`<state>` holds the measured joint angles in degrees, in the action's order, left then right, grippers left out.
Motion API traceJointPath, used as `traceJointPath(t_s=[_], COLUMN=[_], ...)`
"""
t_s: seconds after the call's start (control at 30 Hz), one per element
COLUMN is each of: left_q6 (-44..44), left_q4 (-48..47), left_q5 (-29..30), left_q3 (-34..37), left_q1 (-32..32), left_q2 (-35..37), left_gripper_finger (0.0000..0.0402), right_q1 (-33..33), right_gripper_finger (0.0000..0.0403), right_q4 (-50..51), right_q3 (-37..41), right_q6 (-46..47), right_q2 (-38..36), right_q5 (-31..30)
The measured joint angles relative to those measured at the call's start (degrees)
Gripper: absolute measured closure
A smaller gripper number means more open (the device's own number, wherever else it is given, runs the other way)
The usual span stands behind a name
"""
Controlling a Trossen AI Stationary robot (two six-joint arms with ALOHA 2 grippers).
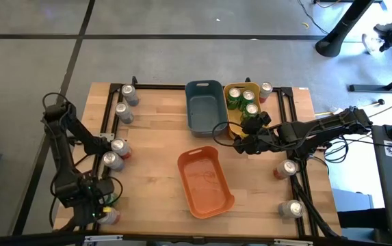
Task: Sort soda cans
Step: Put the green soda can into the yellow bin
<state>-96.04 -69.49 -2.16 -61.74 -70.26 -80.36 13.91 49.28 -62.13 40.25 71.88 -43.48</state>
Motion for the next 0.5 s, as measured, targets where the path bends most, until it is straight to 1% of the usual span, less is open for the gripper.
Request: traceJointPath(t_s=[0.17,0.27,0.33,0.43,0.5], left_q6=[2.2,2.9,3.6,4.8,6.0], left_q4=[2.9,2.7,2.7,2.4,2.4], left_q5=[0.0,0.0,0.1,0.0,-0.1], left_q3=[2.8,3.4,3.4,3.4,3.4], left_q1=[0.0,0.4,0.7,1.1,1.6], left_q2=[0.0,0.0,0.0,0.0,0.0], left_gripper_finger=[0.0059,0.0061,0.0074,0.0107,0.0115], right_q1=[0.0,0.0,0.0,-0.1,-0.1], right_gripper_finger=[0.0036,0.0036,0.0036,0.0036,0.0036], right_q4=[-0.1,-0.3,-0.4,-0.3,-0.2], right_q3=[0.0,-0.1,-0.1,-0.1,-0.1], right_q6=[0.0,0.0,0.0,-0.1,-0.2], right_q2=[0.5,1.2,1.9,2.5,2.8], right_q5=[0.0,0.2,0.4,0.5,0.5])
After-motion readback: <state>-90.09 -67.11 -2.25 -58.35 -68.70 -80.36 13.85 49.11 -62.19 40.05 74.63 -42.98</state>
